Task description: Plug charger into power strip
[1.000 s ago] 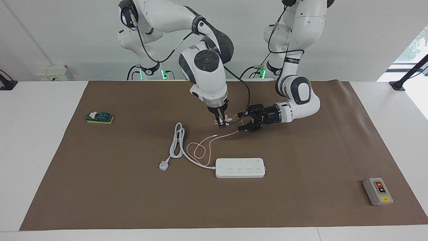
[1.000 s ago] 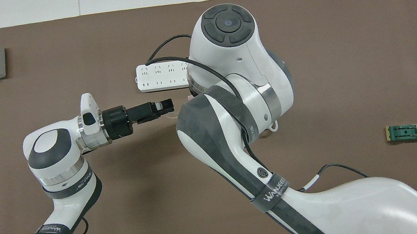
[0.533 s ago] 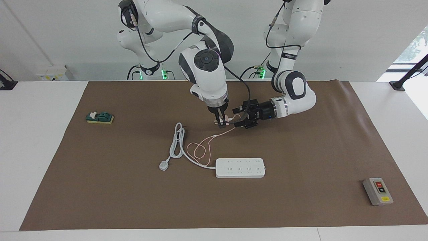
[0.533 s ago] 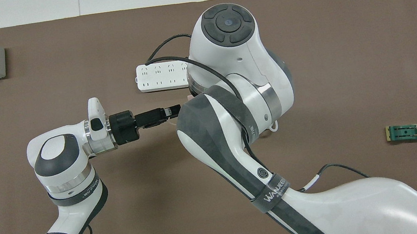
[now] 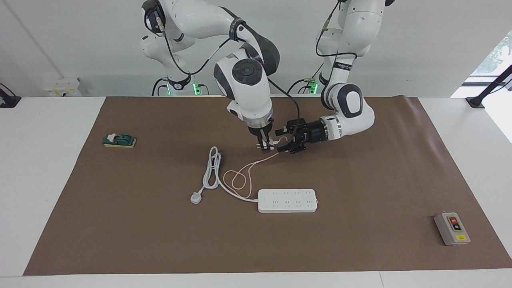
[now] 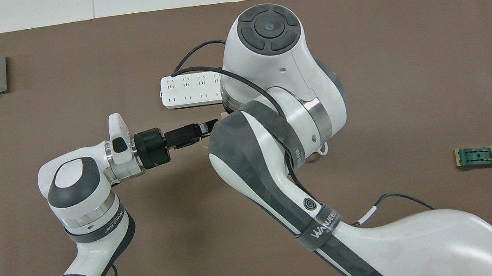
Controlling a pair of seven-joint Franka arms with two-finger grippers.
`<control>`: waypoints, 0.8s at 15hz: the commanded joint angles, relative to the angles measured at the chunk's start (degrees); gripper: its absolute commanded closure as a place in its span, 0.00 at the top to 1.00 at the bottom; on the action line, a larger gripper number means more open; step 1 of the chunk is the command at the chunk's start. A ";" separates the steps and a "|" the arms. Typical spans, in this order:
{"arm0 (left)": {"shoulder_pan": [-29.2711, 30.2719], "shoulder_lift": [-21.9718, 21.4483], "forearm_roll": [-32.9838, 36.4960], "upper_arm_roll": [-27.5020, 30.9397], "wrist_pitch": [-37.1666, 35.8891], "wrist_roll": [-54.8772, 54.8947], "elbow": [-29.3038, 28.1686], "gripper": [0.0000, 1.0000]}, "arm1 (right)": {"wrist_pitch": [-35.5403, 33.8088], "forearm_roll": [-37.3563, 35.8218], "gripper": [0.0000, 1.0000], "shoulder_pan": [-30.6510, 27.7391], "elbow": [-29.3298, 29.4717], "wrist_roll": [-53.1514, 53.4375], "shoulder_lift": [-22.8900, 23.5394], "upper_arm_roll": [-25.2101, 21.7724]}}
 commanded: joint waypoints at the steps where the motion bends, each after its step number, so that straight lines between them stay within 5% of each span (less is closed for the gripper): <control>1: -1.50 0.42 -1.97 0.41 1.65 -0.81 1.27 1.00 | -0.53 -0.65 0.00 -0.06 1.22 0.75 0.58 0.28; 12: -2.29 1.21 -1.97 0.41 2.97 -0.99 1.71 1.00 | -0.36 -0.57 0.00 -0.06 1.22 0.75 0.58 0.28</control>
